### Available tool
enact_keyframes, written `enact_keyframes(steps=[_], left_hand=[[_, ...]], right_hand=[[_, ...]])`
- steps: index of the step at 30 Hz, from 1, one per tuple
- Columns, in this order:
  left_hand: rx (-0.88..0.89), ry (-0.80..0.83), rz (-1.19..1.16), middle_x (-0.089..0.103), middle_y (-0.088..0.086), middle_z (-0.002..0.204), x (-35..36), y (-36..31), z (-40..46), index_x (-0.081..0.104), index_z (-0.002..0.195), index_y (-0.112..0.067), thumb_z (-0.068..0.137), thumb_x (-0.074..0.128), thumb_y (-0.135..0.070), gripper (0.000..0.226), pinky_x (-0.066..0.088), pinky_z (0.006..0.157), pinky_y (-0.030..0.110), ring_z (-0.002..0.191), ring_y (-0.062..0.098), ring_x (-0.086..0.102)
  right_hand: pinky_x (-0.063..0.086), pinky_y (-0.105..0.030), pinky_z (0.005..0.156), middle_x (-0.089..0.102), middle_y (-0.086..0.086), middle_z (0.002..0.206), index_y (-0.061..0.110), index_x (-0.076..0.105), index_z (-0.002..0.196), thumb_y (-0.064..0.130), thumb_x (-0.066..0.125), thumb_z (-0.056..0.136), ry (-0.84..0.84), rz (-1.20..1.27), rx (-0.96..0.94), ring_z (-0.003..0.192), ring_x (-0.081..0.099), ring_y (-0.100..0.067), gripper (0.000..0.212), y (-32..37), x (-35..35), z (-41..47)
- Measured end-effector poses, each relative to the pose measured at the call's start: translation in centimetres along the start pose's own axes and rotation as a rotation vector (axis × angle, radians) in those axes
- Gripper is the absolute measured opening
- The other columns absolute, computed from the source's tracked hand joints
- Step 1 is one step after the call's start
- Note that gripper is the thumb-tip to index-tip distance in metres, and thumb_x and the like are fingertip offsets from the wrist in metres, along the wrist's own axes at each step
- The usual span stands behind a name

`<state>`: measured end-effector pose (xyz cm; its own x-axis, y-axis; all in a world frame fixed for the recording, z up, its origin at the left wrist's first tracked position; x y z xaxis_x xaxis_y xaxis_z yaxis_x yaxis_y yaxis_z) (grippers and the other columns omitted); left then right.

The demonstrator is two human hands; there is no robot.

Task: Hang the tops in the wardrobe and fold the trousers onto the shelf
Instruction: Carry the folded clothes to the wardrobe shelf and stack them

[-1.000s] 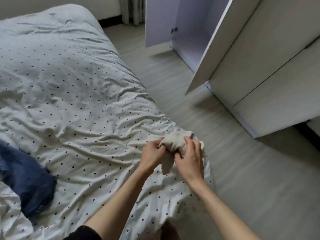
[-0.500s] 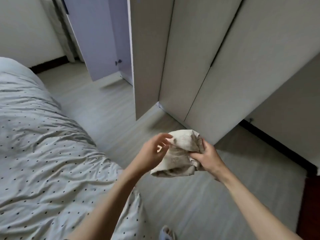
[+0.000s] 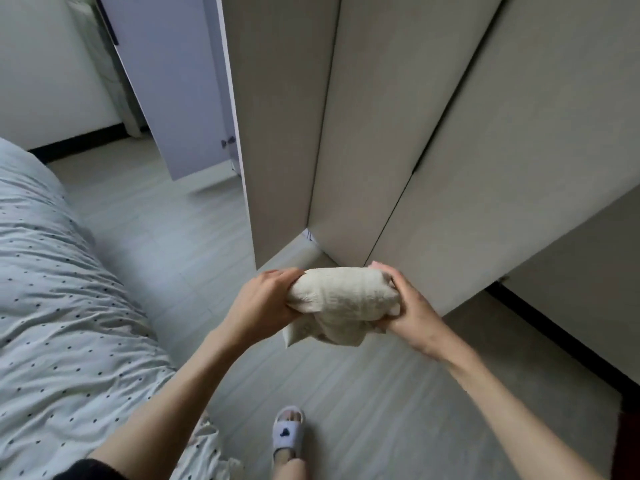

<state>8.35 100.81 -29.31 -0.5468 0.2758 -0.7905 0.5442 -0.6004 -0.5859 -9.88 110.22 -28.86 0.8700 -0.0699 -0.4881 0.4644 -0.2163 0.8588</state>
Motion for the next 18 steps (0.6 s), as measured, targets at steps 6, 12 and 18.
enact_keyframes(steps=[6, 12, 18], left_hand=[[-0.025, -0.199, 0.378, 0.061, 0.004, 0.057, -5.4, 5.6, 7.3, 0.062, 0.069, -0.008, 0.037, 0.081, -0.005, 0.037, 0.041, 0.044, 0.024, 0.045, 0.029, 0.056], [-0.168, -0.034, 0.192, 0.069, 0.005, 0.087, -12.9, 14.0, 14.2, 0.067, 0.092, -0.014, 0.072, 0.074, -0.017, 0.022, 0.043, 0.062, 0.030, 0.079, 0.032, 0.063], [-0.317, -0.539, 0.460, 0.052, 0.021, 0.129, -22.1, 19.4, 17.8, 0.055, 0.127, -0.004, 0.082, 0.066, -0.006, 0.046, 0.040, 0.098, 0.049, 0.122, 0.038, 0.048]], right_hand=[[-0.013, -0.032, 0.116, -0.023, 0.013, 0.153, 0.033, -0.021, 0.141, 0.045, 0.075, 0.072, 0.019, -0.752, -0.411, 0.143, -0.021, -0.009, 0.118, 5.6, 3.6, 12.0], [0.036, -0.031, 0.099, 0.057, 0.001, 0.122, 0.024, 0.049, 0.132, 0.021, 0.066, 0.075, -0.002, -0.738, -0.548, 0.115, 0.053, -0.023, 0.059, 13.7, 8.1, 26.4], [0.051, -0.036, 0.084, 0.067, 0.003, 0.101, 0.021, 0.058, 0.104, 0.038, 0.081, 0.067, 0.112, -0.108, -0.081, 0.095, 0.062, -0.018, 0.047, 16.9, 11.3, 39.4]])
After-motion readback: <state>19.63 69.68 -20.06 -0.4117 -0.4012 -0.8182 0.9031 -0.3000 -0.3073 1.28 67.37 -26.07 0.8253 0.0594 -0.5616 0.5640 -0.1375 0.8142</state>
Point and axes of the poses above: each hand's wrist, its own z-axis towards the middle knuckle, its own x-axis out of the palm, y = z × x, the point moved 7 cm from there along z, towards the middle knuckle
